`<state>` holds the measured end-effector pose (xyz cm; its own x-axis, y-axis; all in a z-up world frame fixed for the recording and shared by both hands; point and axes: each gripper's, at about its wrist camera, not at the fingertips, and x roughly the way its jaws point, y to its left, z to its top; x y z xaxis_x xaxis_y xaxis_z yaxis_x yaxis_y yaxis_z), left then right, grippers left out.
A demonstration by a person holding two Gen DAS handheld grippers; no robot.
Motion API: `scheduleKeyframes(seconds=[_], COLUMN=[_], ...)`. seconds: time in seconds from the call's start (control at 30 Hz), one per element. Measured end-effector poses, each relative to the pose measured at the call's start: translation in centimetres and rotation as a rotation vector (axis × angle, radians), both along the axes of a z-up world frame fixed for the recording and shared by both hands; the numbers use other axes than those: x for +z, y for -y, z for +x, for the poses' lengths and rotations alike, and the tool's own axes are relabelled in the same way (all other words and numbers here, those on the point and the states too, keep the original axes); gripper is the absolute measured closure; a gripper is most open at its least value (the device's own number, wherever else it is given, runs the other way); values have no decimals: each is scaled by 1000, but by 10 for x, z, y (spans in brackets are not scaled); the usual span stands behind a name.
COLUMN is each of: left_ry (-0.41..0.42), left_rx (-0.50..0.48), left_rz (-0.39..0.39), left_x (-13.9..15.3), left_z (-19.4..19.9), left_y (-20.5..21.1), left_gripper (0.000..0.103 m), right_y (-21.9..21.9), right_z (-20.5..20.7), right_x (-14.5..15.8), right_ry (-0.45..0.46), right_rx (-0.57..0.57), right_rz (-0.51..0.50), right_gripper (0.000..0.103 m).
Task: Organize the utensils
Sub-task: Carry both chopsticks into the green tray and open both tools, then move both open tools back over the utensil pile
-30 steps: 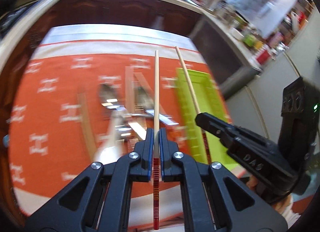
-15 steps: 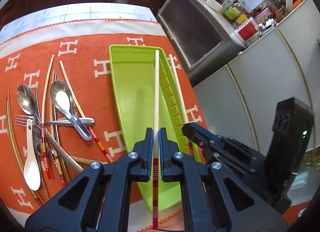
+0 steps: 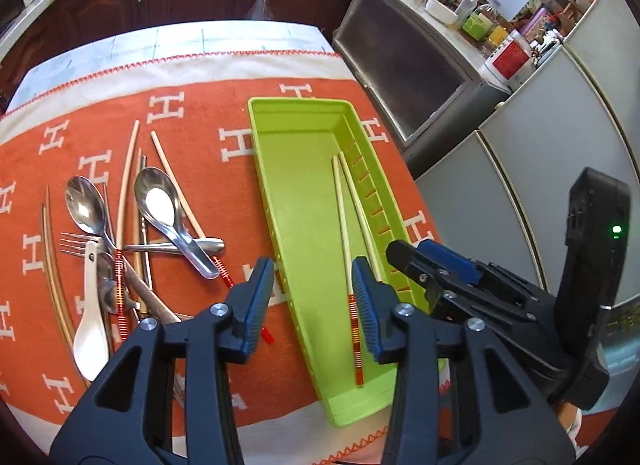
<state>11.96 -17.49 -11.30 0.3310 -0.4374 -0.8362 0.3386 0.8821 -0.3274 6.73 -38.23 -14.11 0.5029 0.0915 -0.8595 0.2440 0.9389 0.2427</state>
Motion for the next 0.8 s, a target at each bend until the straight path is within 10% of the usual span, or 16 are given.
scheduleKeyframes(seconds=[0.8], left_ry=[167], left_rx=[271], left_rz=[52], left_x=[33], left_z=[-48], left_y=[-147], left_gripper=[66], right_y=[-99], right_z=[-22], right_x=[22], right_ry=[30], right_rx=[202], right_rz=[-5], right_gripper=[64])
